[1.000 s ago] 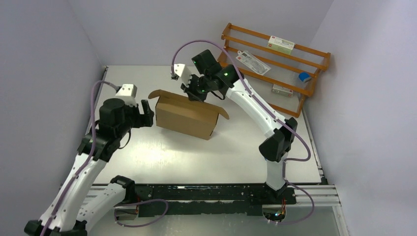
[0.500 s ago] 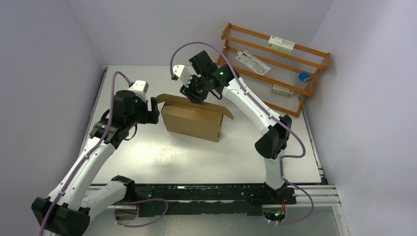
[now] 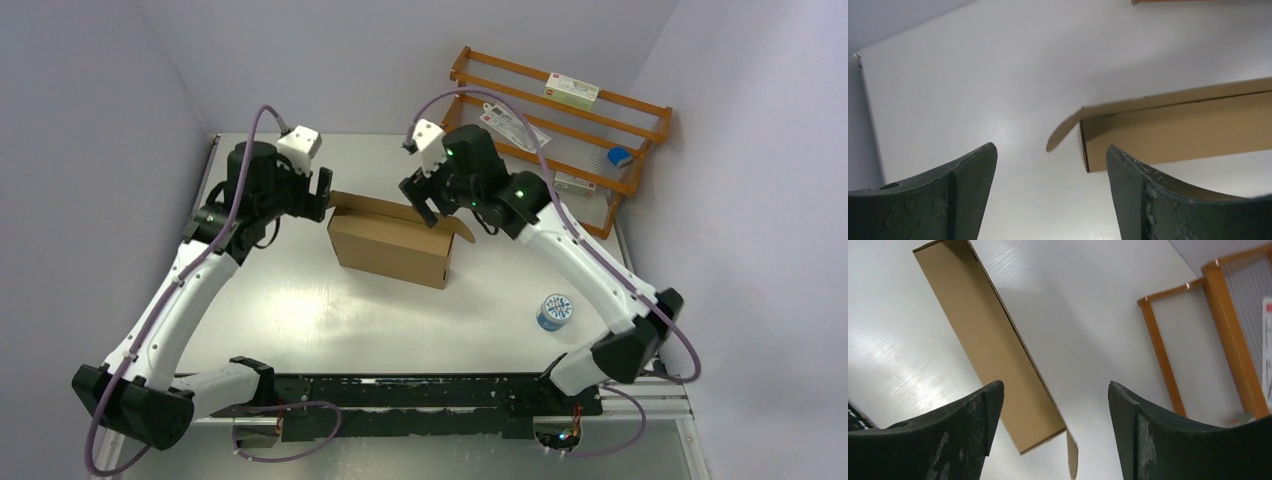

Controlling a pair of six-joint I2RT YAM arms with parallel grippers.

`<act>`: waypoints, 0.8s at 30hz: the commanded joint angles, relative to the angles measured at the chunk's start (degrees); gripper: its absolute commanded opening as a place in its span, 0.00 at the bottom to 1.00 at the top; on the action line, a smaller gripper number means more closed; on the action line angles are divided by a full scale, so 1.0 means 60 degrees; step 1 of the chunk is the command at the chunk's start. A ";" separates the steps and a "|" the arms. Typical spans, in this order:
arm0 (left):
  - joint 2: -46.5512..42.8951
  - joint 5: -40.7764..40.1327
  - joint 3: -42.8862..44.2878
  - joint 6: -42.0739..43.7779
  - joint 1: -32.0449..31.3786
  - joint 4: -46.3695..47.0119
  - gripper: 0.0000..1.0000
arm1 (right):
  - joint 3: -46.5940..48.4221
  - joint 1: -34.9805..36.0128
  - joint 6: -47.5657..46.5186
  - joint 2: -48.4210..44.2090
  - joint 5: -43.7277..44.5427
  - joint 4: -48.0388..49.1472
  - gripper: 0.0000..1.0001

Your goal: Fold the paper box

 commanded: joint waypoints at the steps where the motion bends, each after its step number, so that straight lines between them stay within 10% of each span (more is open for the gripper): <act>1: 0.0673 0.0115 0.1470 0.1216 0.0064 -0.0898 0.84 | -0.1299 -0.0025 0.1595 -0.1402 0.0961 0.1012 0.80; 24: 0.2978 0.2425 0.2820 0.3245 0.0368 -0.1756 0.76 | -0.3976 -0.0732 0.2583 -0.2846 0.1359 0.0659 0.57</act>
